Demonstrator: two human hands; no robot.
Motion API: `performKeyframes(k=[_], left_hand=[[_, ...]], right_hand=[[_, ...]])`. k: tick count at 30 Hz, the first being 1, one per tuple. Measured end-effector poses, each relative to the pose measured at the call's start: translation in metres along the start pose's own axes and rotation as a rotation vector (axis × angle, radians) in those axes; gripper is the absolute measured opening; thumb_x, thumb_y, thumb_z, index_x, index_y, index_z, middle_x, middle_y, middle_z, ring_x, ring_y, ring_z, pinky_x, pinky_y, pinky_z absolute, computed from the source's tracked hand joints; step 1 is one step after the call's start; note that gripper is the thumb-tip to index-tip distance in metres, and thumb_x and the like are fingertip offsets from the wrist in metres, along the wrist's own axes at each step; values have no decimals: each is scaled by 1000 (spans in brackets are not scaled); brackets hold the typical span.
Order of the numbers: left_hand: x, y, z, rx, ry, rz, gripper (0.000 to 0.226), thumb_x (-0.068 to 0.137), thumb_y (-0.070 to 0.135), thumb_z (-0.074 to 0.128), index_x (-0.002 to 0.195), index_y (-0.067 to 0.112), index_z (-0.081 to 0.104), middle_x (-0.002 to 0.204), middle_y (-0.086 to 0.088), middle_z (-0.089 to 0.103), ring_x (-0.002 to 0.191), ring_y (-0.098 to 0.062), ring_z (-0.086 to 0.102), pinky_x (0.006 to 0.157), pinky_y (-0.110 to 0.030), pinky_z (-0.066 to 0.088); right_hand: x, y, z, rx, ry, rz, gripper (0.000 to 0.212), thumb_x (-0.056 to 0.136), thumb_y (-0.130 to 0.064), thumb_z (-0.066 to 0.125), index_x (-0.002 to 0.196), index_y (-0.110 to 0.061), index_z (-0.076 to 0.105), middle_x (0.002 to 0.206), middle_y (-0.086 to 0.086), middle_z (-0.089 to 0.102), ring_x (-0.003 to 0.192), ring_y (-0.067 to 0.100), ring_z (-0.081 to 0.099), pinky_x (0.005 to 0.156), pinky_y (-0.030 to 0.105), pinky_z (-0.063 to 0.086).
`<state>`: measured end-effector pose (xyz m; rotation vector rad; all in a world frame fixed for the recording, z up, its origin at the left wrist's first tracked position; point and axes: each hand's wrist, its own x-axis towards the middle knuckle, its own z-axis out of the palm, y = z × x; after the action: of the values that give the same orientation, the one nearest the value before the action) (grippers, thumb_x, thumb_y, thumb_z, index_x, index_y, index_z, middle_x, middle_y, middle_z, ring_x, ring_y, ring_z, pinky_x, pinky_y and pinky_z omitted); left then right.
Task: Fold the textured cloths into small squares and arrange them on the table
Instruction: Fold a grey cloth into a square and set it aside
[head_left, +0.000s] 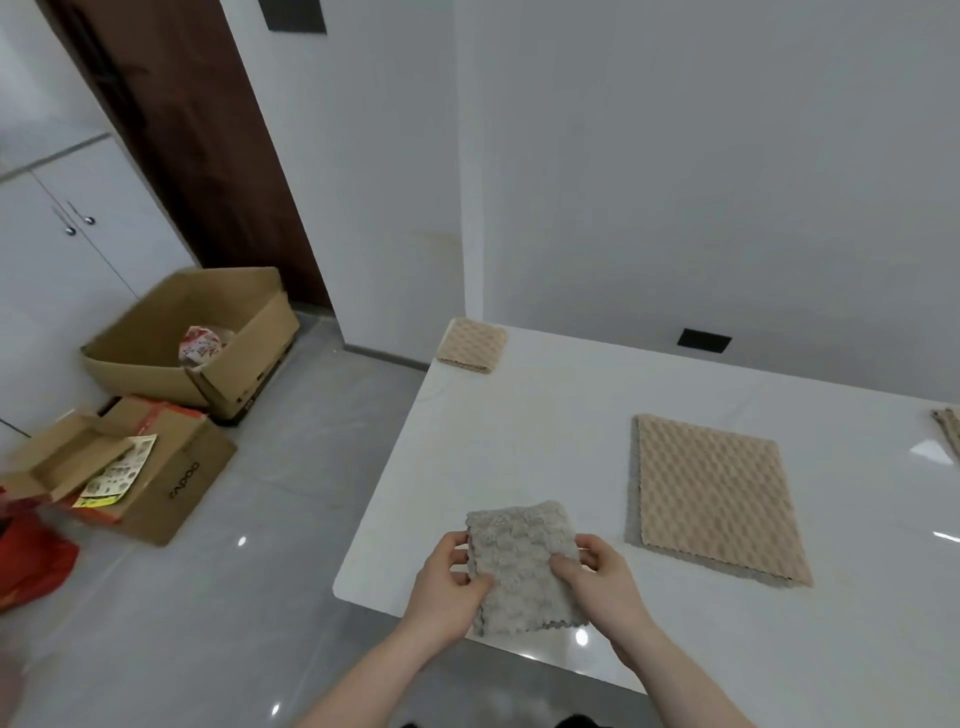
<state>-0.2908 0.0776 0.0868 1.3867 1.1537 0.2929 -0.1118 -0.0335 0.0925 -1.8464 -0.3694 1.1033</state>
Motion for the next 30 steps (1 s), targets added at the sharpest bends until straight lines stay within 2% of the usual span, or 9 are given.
performKeyframes(k=[3,6,12,18,21,26,29,30], left_hand=[[9,1,-31,1,-18,-11,42,90,10,69,121,33,53,116,2,65,96,-15,70,66,-20,58],[20,3,-51,1,-18,-20,43,89,11,72,123,29,52,114,2,67,96,-14,71,71,-23,60],[37,4,-84,-43,35,-56,42,88,10,72,118,30,50,113,8,68,91,-5,71,64,-15,53],[66,3,-121,-98,83,-56,49,88,1,69,122,31,53,123,5,65,101,-16,70,69,-27,61],[90,7,-143,-85,40,-33,50,88,0,66,121,36,55,125,6,65,104,-15,70,79,-33,63],[136,11,-191,-6,-53,6,51,89,1,65,132,27,55,128,8,63,109,-12,67,88,-28,59],[166,9,-229,29,-116,35,48,89,4,70,126,30,55,118,16,61,101,-4,65,78,-19,57],[178,8,-241,47,-134,40,47,89,6,71,123,32,55,115,19,60,99,-2,65,78,-20,57]], right_hand=[[-6,-10,32,-17,53,-29,18,91,-20,70,108,-23,69,103,-4,74,82,14,75,69,30,60],[-5,-18,52,-32,76,-54,17,91,-22,70,107,-26,69,102,-5,73,78,12,75,70,31,62],[17,-38,82,-78,6,-75,18,89,-20,68,104,-29,72,101,-7,73,76,10,74,68,30,61],[36,-56,120,-74,-42,-86,23,89,-22,68,110,-31,71,103,-8,71,75,8,74,67,22,57],[48,-65,139,-64,-20,-85,25,89,-23,69,112,-33,69,105,-8,71,75,7,74,67,22,57],[75,-76,187,-40,52,-39,27,88,-23,70,113,-33,68,105,-6,71,81,11,75,72,27,60],[88,-79,231,-3,112,-10,31,87,-23,70,117,-34,69,105,-7,72,83,10,75,77,31,62],[92,-79,247,14,127,5,32,87,-24,71,117,-35,68,105,-7,72,85,10,75,80,35,63]])
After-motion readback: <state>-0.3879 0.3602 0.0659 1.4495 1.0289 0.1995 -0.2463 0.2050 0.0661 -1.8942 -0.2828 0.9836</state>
